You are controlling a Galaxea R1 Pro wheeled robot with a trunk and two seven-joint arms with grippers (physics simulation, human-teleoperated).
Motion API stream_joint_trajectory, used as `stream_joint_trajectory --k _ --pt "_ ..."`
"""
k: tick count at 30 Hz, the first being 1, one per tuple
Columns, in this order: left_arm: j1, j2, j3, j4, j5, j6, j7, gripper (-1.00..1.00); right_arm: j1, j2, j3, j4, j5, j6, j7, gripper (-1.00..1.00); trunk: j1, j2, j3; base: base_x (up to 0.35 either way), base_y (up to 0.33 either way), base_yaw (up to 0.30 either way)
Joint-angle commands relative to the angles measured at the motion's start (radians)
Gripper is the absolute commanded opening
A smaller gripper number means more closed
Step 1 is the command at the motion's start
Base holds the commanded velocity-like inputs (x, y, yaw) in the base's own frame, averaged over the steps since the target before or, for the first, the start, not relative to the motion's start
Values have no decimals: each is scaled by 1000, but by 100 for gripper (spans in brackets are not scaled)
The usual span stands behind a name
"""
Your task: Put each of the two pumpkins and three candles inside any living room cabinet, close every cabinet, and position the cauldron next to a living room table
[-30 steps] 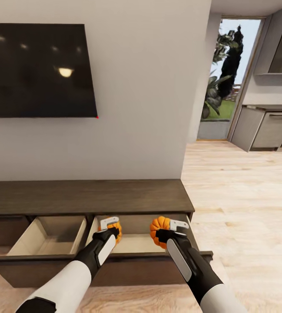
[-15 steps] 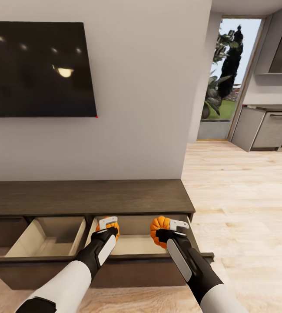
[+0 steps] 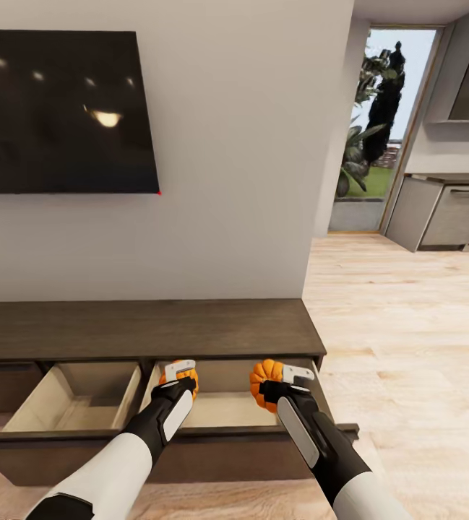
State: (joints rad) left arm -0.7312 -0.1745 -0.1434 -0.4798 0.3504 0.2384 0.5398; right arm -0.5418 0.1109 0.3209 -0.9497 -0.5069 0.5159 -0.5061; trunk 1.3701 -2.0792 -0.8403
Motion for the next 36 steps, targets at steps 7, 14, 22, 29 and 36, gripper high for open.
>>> stream_joint_trajectory --k 7,14,22,29,36 --pt "-1 0 -4 -2 1 8 9 -100 -1 0 3 -1 -9 1 -11 -100 27 -50 -23 0 0 0" --pt "-1 0 -38 -2 1 8 8 -100 -1 0 3 -1 -9 1 -11 -100 54 -99 -45 0 0 0" --pt "-1 0 -53 -2 2 8 8 -100 -1 0 3 -1 -9 1 -11 -100 80 -148 -67 0 0 0" --pt "-1 0 -53 -2 2 7 5 -100 -1 0 3 -1 -9 1 -11 -100 80 -148 -67 0 0 0" --pt "-1 0 -54 -2 2 7 4 -100 -1 0 2 -2 -9 1 -12 -100 80 -148 -67 38 -39 0"
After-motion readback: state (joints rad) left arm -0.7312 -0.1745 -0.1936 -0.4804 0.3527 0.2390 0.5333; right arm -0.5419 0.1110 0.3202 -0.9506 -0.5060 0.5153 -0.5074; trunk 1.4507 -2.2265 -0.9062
